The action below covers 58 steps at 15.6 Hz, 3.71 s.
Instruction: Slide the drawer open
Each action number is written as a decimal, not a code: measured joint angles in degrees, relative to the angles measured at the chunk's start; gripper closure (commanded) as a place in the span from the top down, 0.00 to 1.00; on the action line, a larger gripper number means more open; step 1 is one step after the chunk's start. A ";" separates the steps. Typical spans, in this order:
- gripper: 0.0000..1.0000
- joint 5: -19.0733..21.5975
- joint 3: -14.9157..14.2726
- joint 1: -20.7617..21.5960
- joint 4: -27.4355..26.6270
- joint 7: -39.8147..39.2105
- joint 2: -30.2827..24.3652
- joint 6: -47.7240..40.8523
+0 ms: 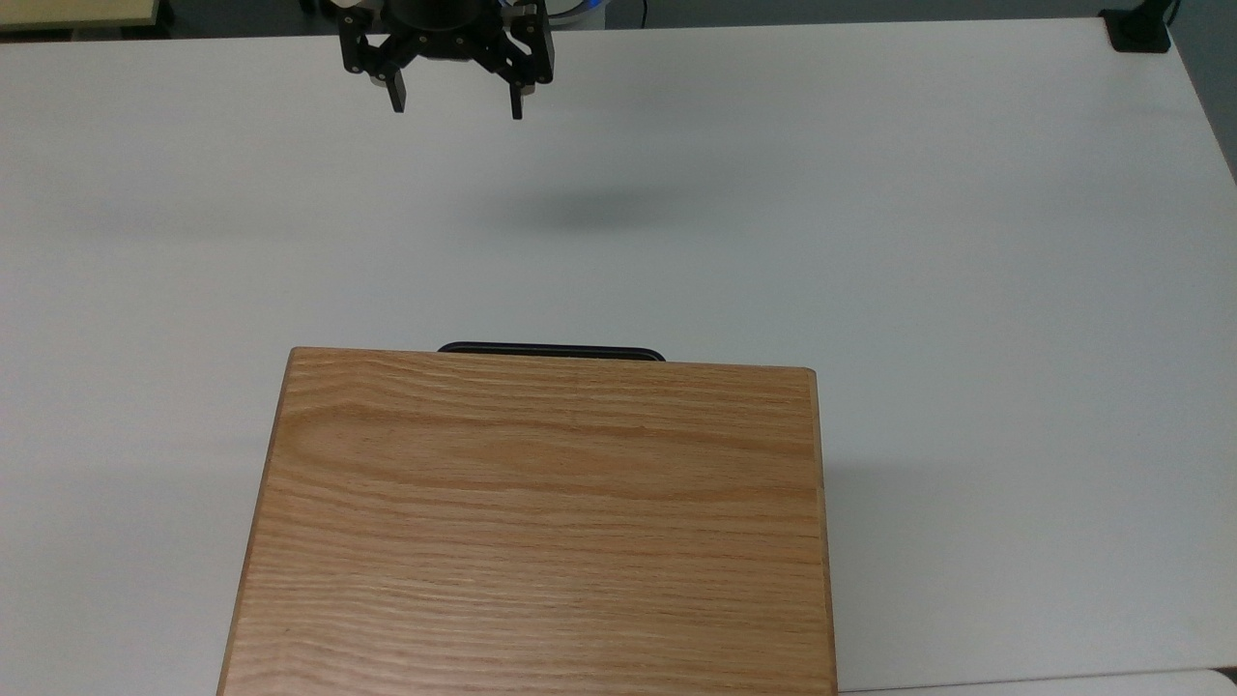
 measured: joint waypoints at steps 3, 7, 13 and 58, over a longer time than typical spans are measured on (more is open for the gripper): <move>1.00 0.00 -0.03 -0.06 0.00 0.00 0.00 -0.19; 1.00 -0.01 -0.04 -0.08 0.00 0.00 0.00 -0.20; 1.00 -0.04 -0.05 -0.09 0.00 -0.01 0.00 -0.20; 0.67 16.91 -0.10 1.17 -0.50 65.29 8.13 39.39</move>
